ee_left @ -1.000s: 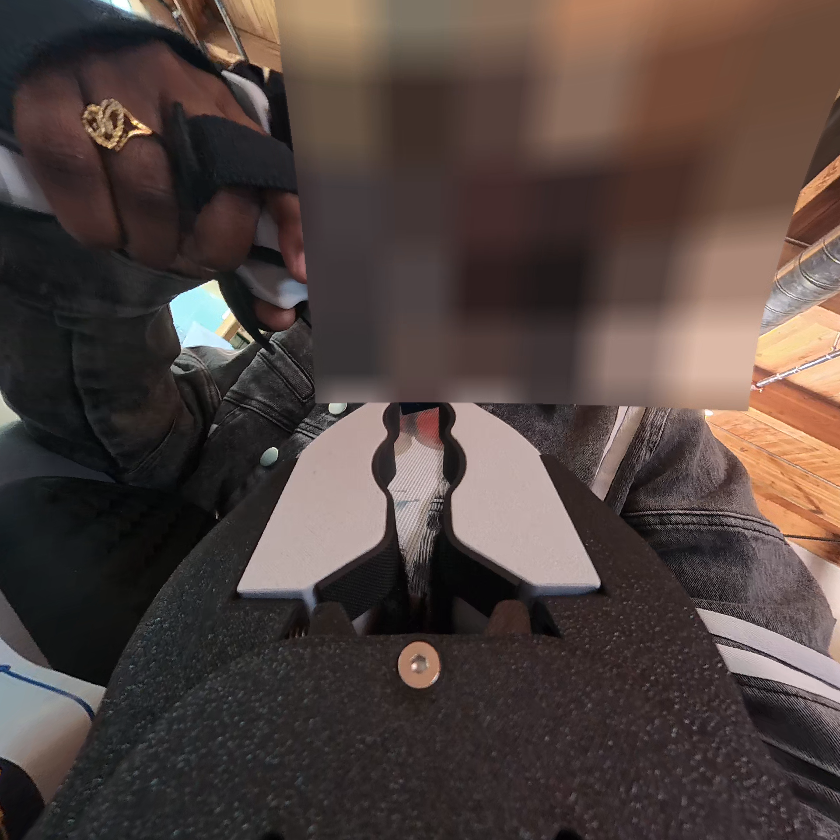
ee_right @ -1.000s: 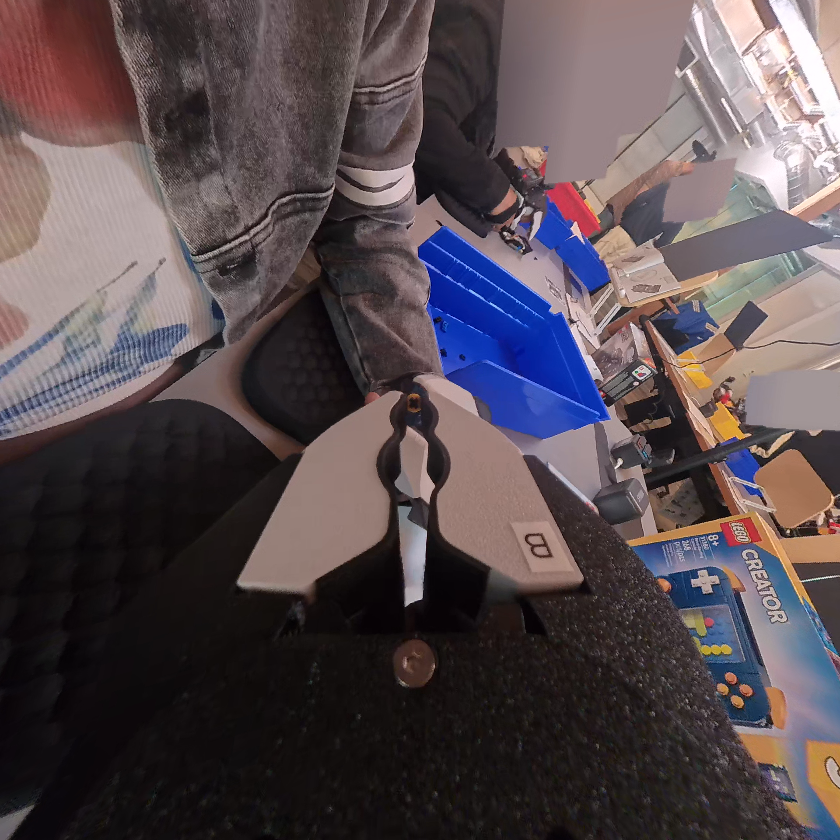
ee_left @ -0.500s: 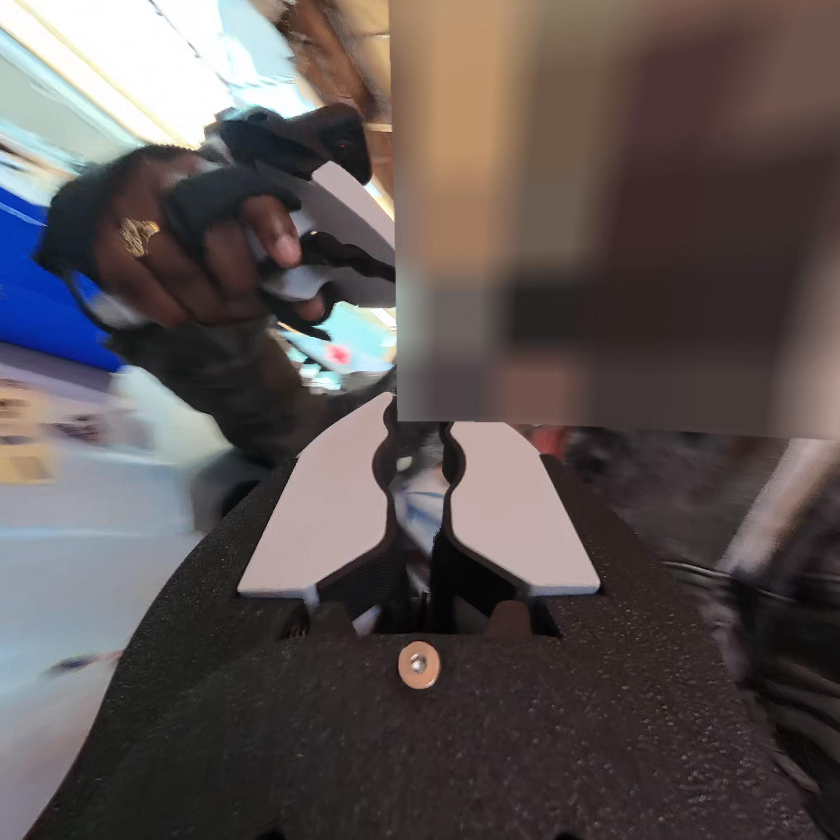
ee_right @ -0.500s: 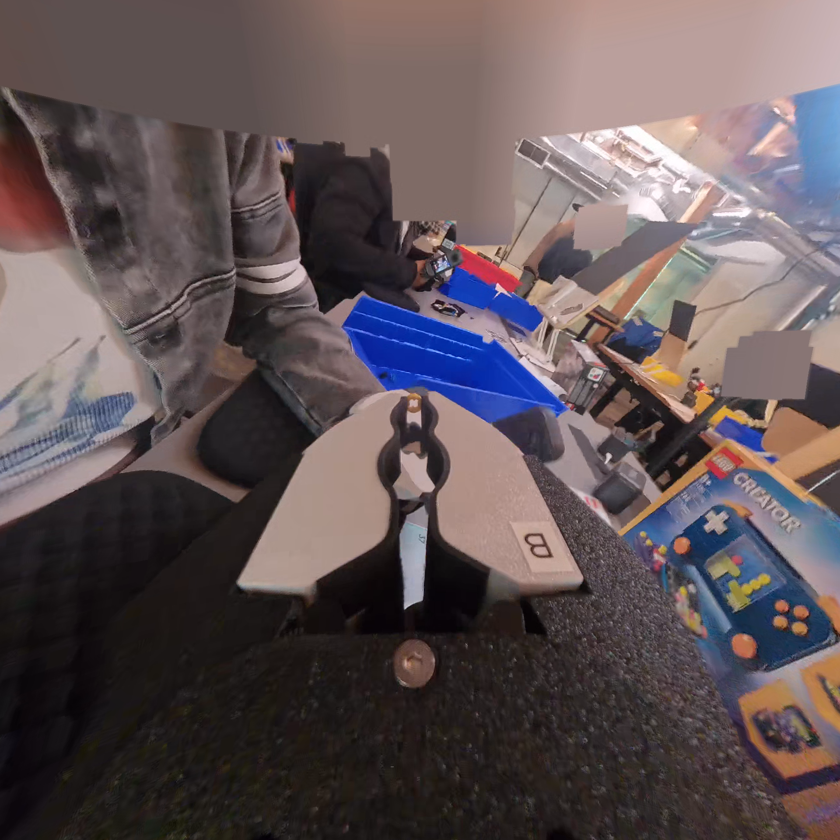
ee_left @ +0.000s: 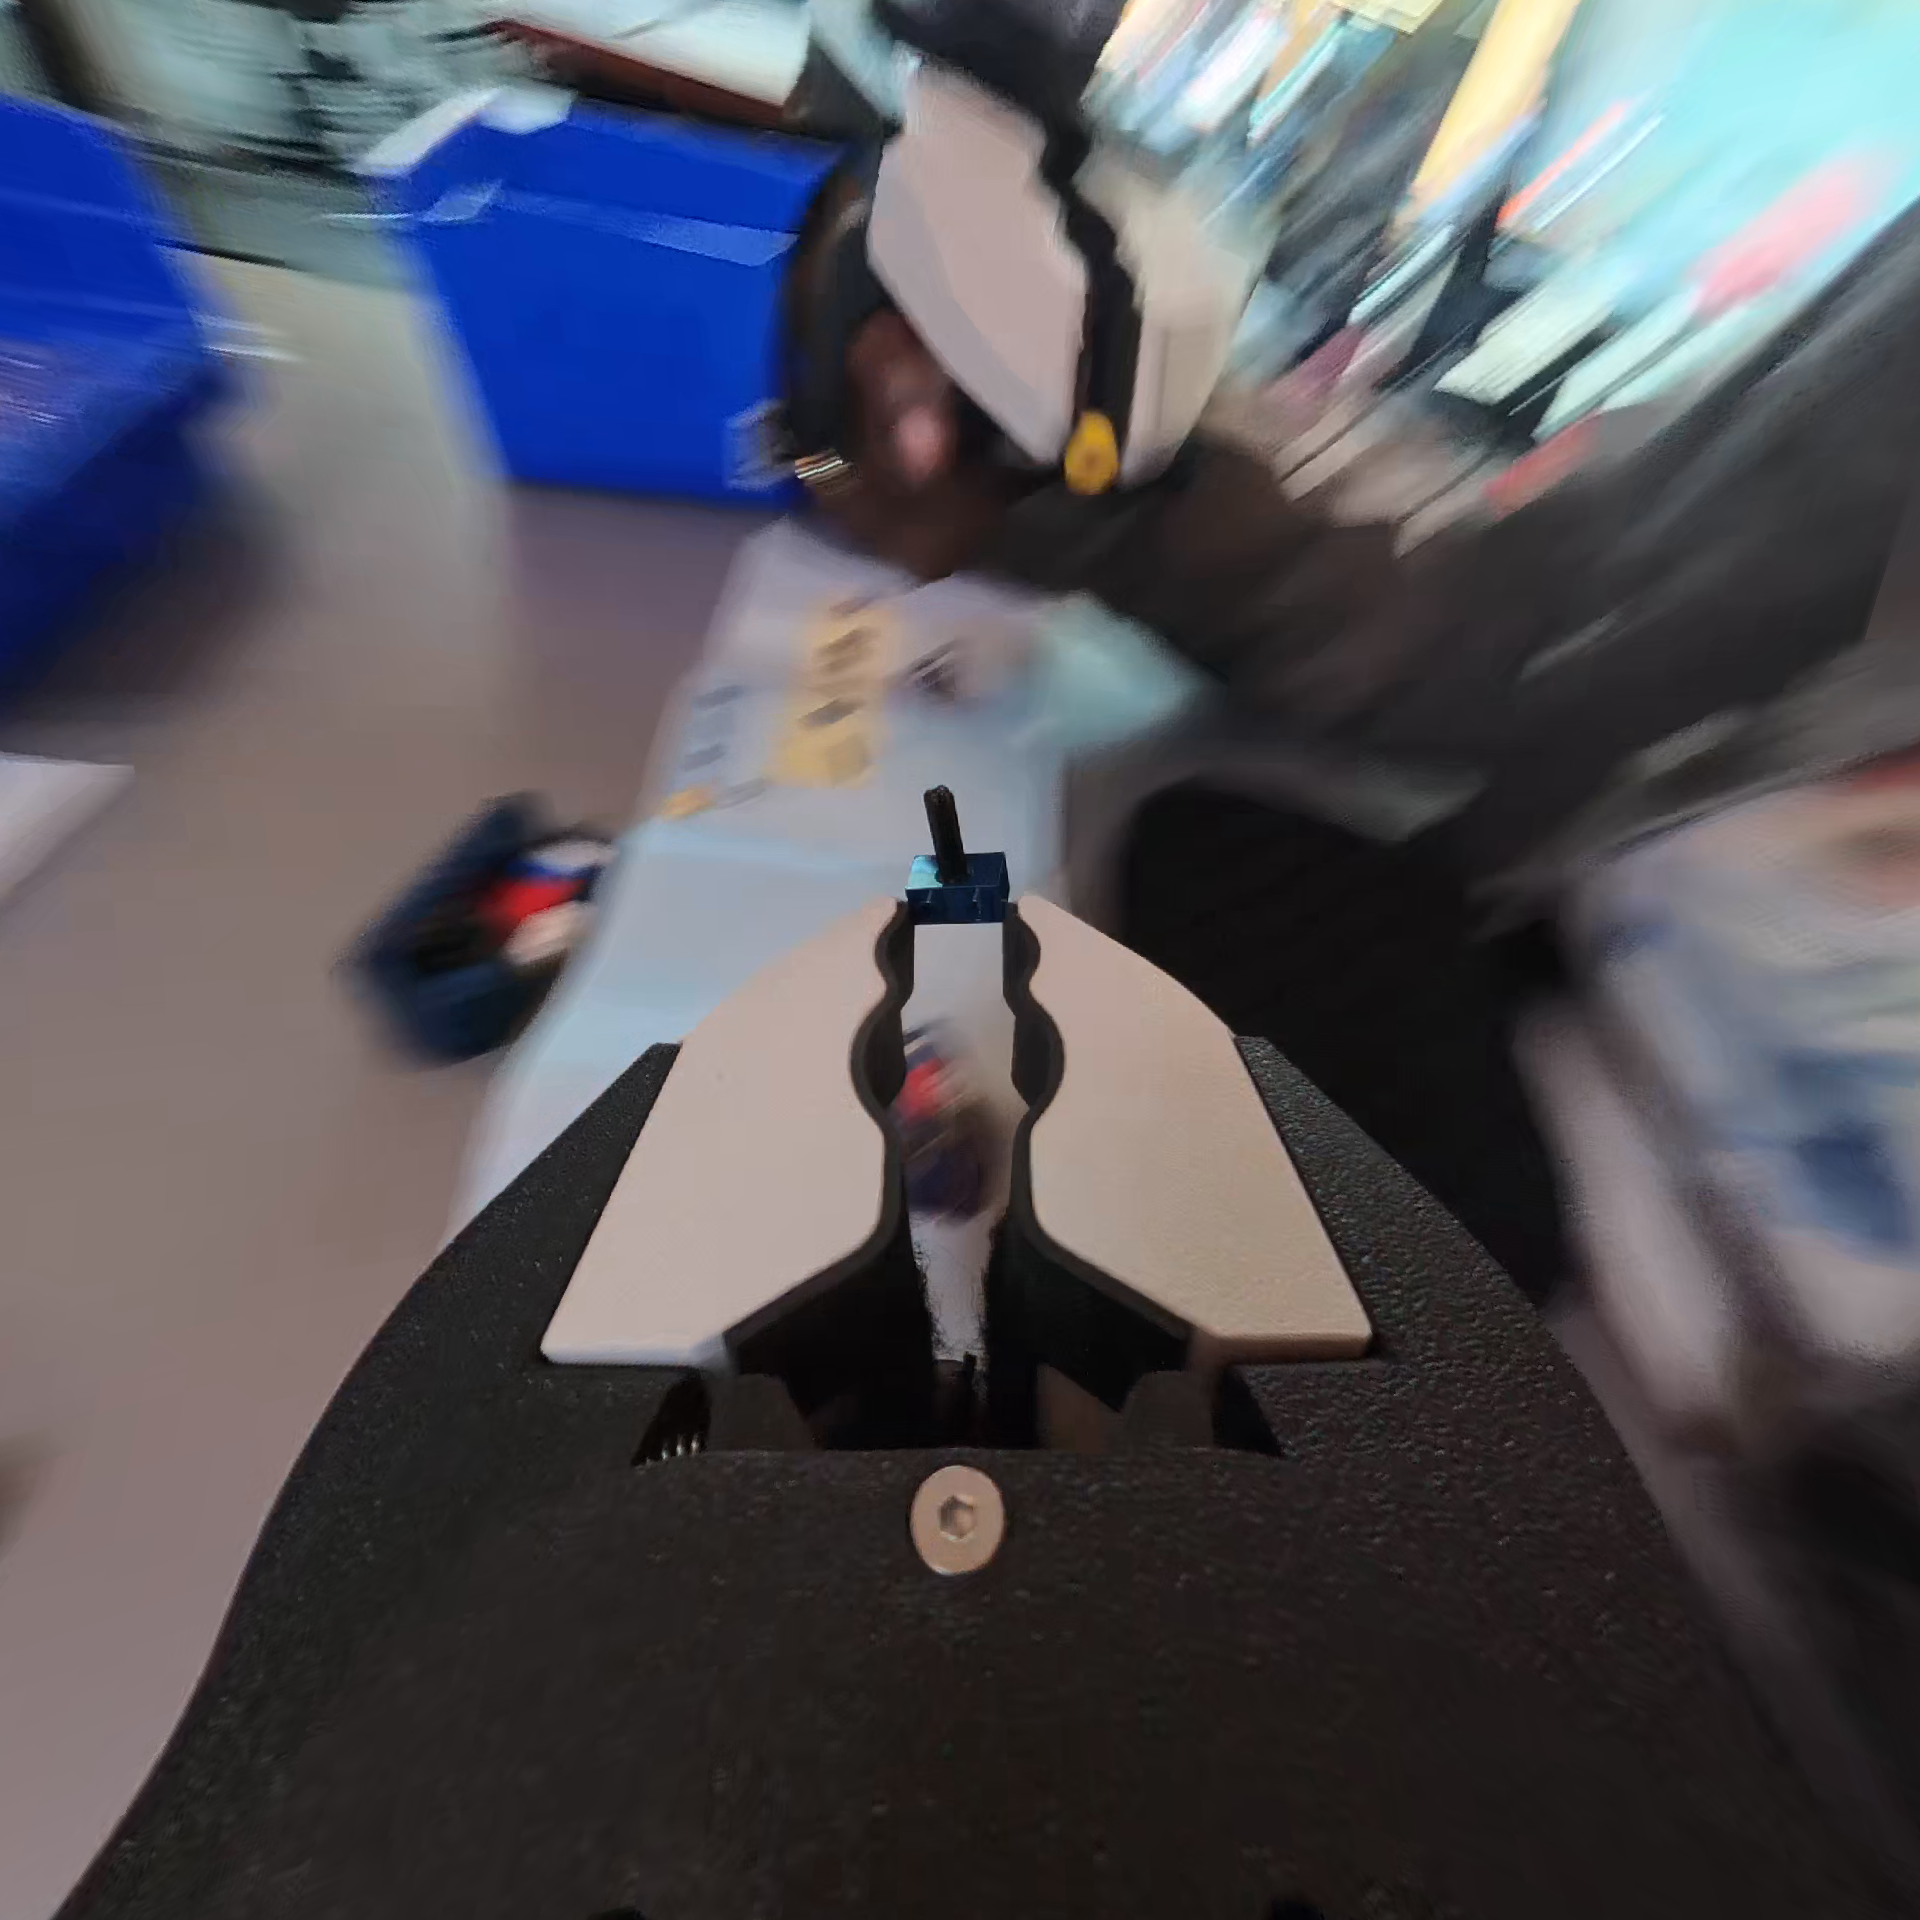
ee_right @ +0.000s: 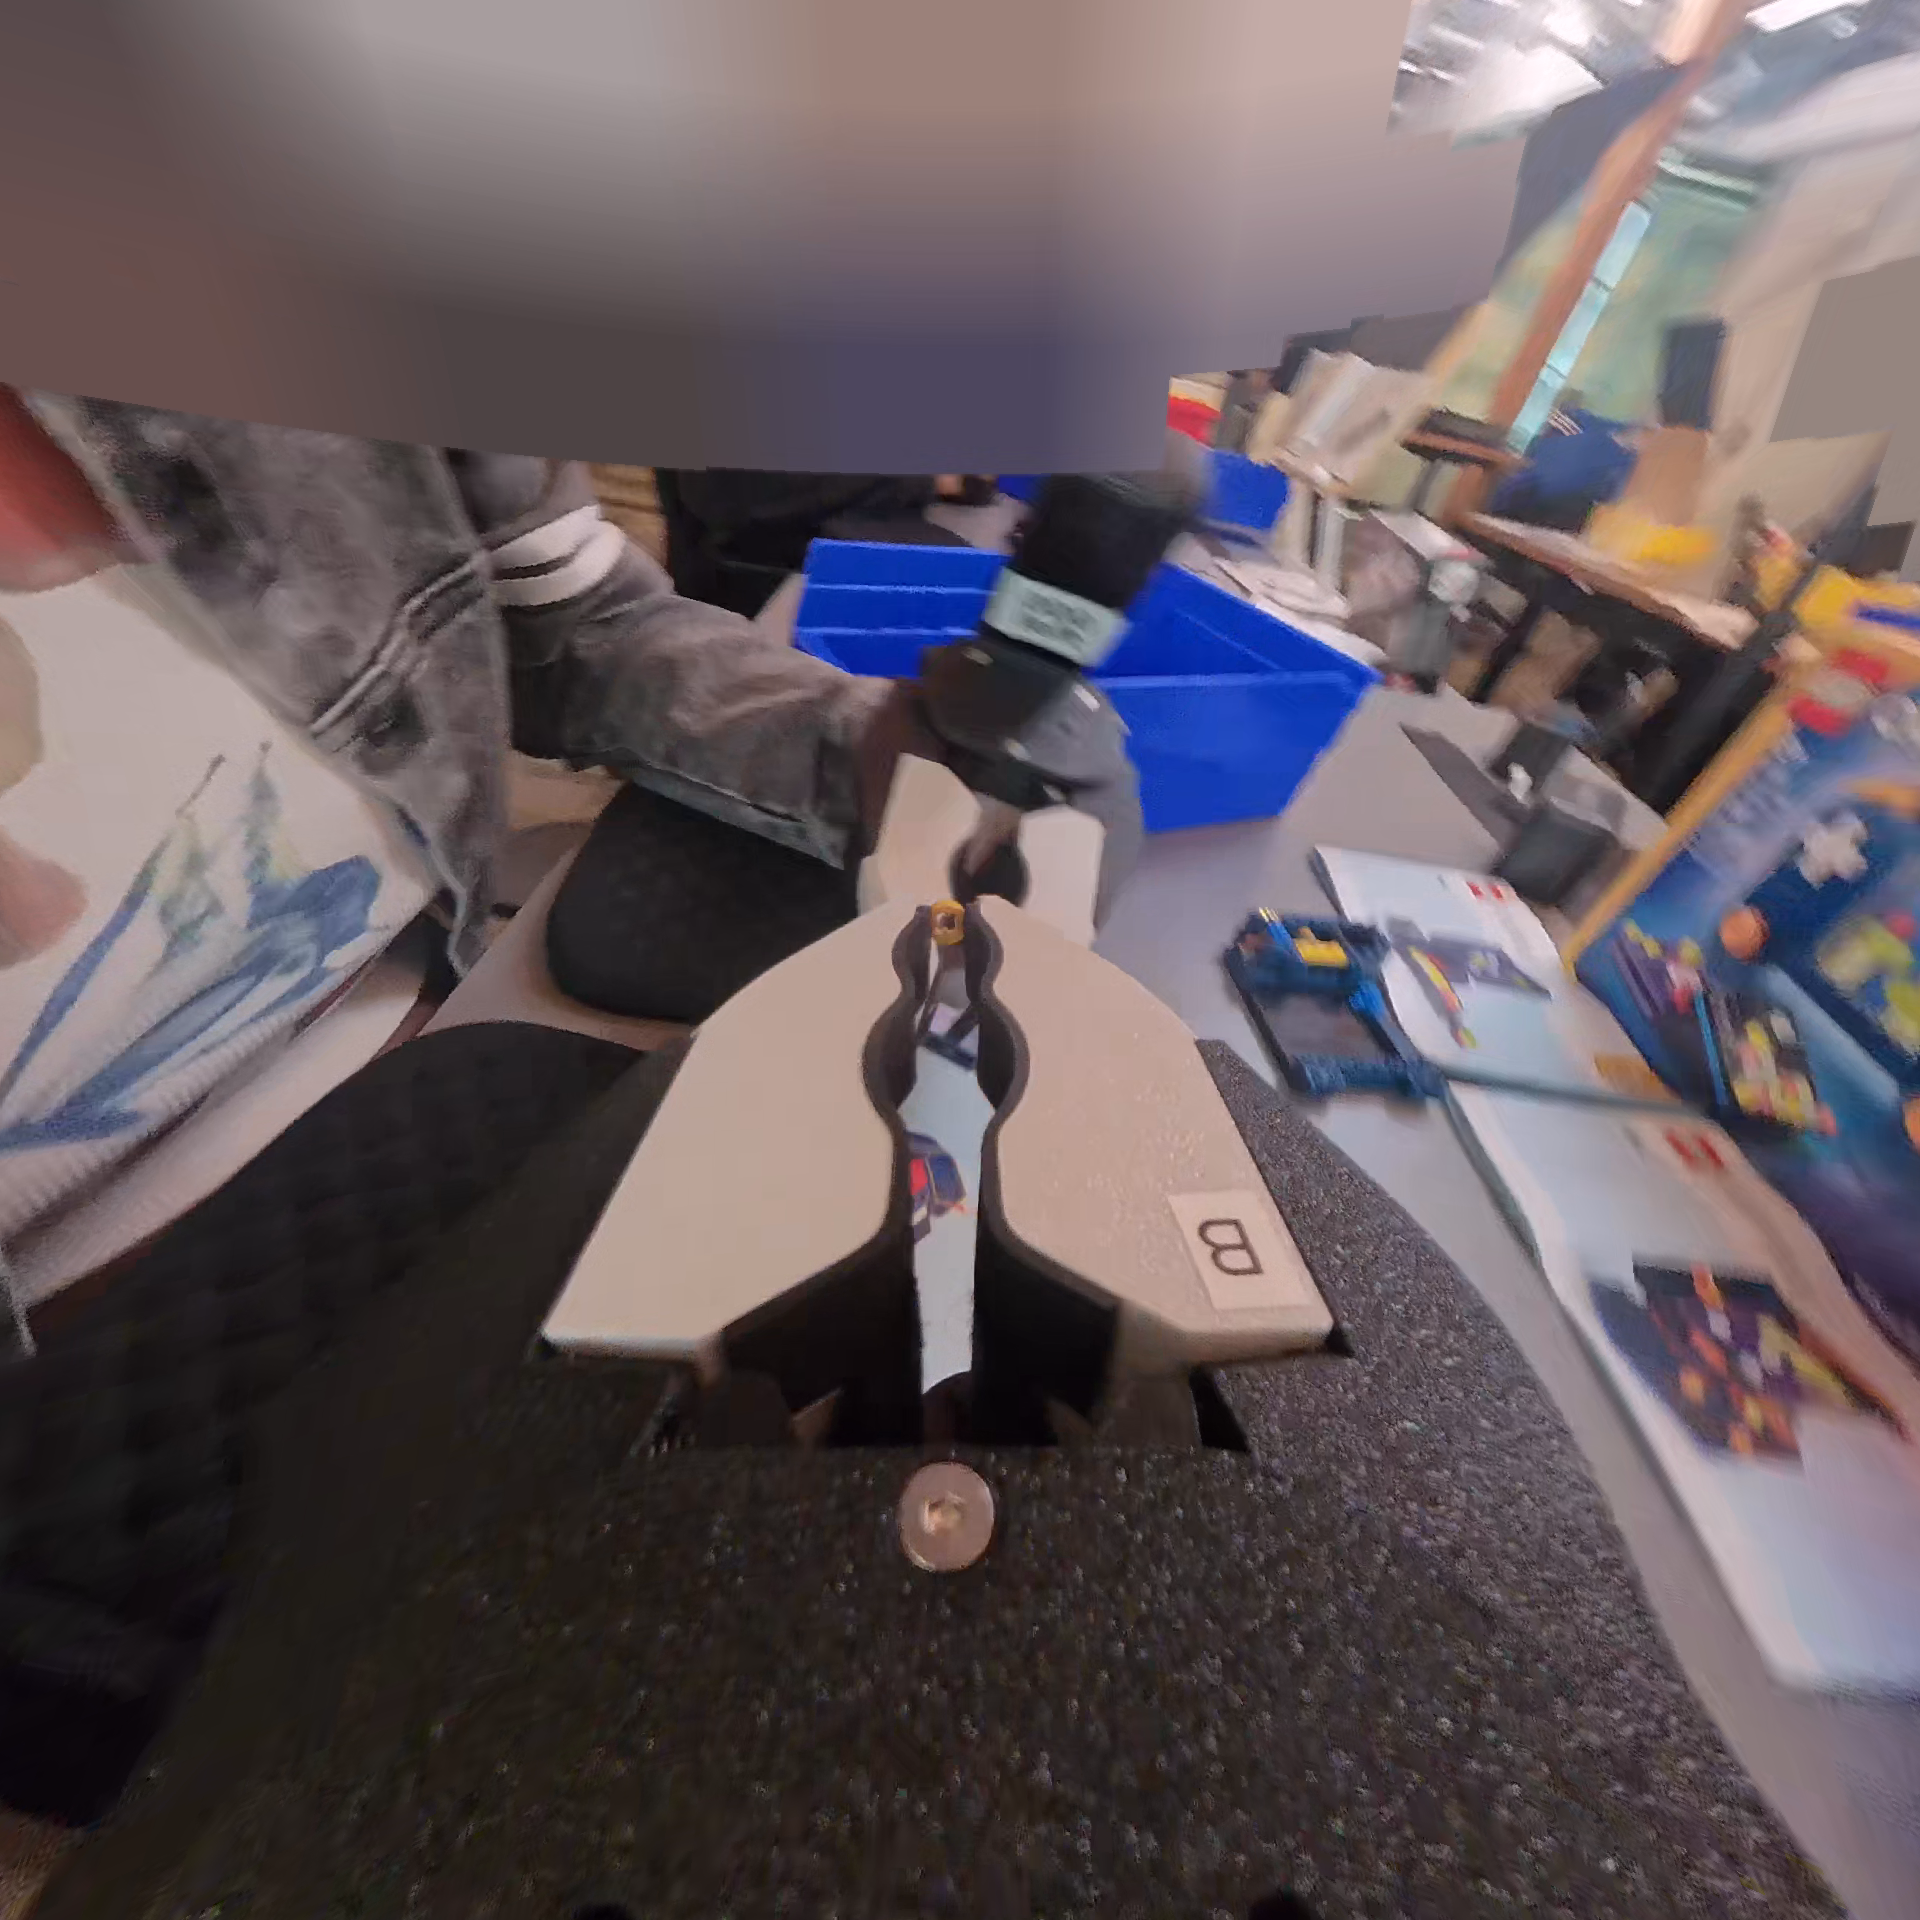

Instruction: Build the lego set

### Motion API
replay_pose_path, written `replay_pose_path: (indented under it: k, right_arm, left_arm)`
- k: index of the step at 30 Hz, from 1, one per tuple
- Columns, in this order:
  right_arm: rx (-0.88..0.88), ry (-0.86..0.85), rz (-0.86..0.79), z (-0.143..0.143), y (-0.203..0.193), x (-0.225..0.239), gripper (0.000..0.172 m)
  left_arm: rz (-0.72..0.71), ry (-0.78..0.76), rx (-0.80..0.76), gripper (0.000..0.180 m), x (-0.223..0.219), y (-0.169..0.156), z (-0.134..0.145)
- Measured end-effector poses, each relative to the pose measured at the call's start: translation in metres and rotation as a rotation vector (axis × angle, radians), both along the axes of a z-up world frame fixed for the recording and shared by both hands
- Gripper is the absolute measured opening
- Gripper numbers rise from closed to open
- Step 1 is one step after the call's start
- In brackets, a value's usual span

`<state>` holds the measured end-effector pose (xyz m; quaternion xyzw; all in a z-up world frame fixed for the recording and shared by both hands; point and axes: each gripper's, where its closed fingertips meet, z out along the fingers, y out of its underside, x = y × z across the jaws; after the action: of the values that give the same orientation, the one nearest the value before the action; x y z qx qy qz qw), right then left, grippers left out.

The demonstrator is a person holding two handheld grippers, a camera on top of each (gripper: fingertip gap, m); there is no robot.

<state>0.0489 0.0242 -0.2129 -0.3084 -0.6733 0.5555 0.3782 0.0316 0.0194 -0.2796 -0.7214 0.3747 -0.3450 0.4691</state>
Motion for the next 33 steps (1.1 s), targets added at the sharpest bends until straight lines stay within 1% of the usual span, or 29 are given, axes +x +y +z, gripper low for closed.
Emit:
replay_pose_path:
  k: [1, 3, 6, 8, 10, 12, 14, 17, 19, 20, 24, 28, 33]
  right_arm:
    - [-0.039, -0.028, -0.081, -0.004, 0.005, 0.000, 0.006]
    - [-0.143, -0.112, -0.188, -0.017, 0.004, 0.001, 0.006]
    - [-0.278, -0.219, -0.340, -0.040, -0.003, 0.001, 0.006]
    - [-0.264, -0.248, -0.447, -0.054, -0.007, 0.004, 0.006]
    - [-0.190, -0.258, -0.565, -0.063, -0.010, 0.009, 0.006]
    - [-0.162, -0.245, -0.643, -0.064, -0.018, 0.012, 0.006]
    - [-0.167, -0.245, -0.686, -0.067, -0.026, 0.012, 0.006]
    - [-0.092, -0.280, -0.754, -0.076, -0.030, 0.011, 0.006]
    - [-0.057, -0.312, -0.760, -0.081, -0.034, 0.009, 0.006]
    - [-0.074, -0.334, -0.755, -0.084, -0.036, 0.008, 0.006]
    - [-0.105, -0.355, -0.781, -0.087, -0.033, 0.007, 0.006]
    - [-0.067, -0.352, -0.801, -0.088, -0.033, 0.007, 0.006]
    - [-0.092, -0.332, -0.821, -0.085, -0.029, 0.012, 0.006]
  left_arm:
    - [0.056, 0.122, 0.076, 0.016, -0.006, 0.003, -0.006]
    - [0.137, 0.333, 0.190, 0.016, -0.013, 0.005, -0.018]
    - [0.197, 0.540, 0.276, 0.016, -0.012, 0.003, -0.033]
    - [0.254, 0.687, 0.379, 0.016, -0.014, 0.003, -0.037]
    - [0.275, 0.765, 0.469, 0.016, -0.009, -0.003, -0.038]
    - [0.273, 0.769, 0.525, 0.016, 0.002, -0.011, -0.041]
    - [0.250, 0.762, 0.575, 0.016, 0.012, -0.016, -0.044]
    - [0.213, 0.802, 0.576, 0.016, 0.016, -0.015, -0.053]
    - [0.198, 0.799, 0.638, 0.016, 0.019, -0.016, -0.051]
    - [0.197, 0.795, 0.648, 0.016, 0.019, -0.017, -0.051]
    - [0.195, 0.697, 0.612, 0.016, 0.021, -0.018, -0.045]
    - [0.196, 0.670, 0.580, 0.016, 0.021, -0.018, -0.046]
    - [0.209, 0.637, 0.563, 0.016, 0.020, -0.017, -0.043]
